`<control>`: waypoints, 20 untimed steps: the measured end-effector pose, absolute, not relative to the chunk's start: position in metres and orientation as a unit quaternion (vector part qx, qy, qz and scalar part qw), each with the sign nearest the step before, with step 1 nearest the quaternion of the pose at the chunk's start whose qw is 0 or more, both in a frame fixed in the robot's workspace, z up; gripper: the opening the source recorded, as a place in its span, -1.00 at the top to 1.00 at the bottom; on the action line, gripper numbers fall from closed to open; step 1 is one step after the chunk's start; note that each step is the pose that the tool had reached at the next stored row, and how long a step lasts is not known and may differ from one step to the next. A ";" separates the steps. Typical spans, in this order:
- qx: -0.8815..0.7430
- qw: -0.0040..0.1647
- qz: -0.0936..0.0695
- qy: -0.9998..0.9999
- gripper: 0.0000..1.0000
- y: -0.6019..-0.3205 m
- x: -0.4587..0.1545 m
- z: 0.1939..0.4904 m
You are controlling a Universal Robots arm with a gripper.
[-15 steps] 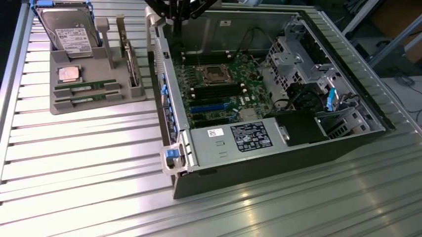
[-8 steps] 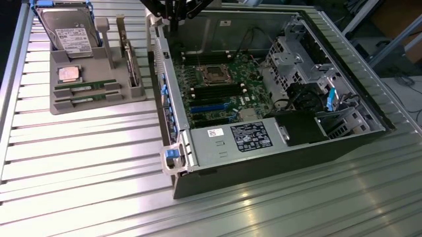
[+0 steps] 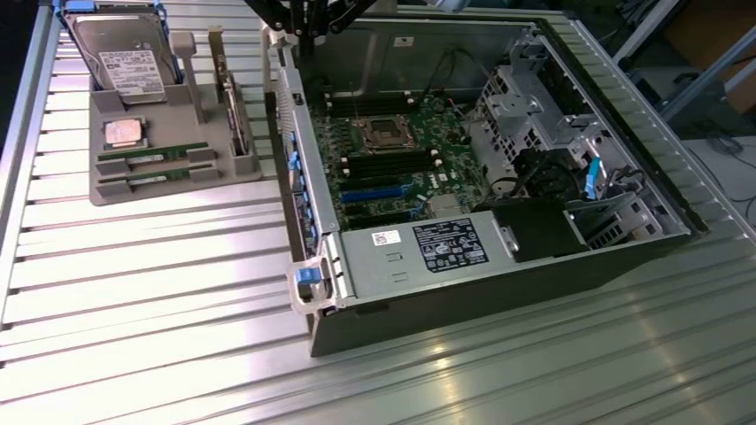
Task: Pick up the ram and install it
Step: 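Reach for the ram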
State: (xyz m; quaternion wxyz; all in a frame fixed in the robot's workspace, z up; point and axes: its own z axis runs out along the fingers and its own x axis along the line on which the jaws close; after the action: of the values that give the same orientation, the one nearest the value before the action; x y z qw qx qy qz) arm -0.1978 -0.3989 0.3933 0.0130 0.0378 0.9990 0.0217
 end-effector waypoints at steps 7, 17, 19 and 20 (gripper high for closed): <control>0.038 0.013 0.022 0.999 0.80 -0.399 -0.204 0.393; 0.038 0.013 0.022 0.999 0.80 -0.399 -0.213 0.393; 0.038 0.013 0.022 0.999 0.80 -0.399 -0.214 0.393; 0.038 0.013 0.022 0.999 0.80 -0.399 -0.215 0.393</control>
State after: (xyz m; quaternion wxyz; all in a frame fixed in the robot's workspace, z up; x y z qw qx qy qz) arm -0.2152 -0.3989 0.3933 0.0131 0.0379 0.9990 0.0217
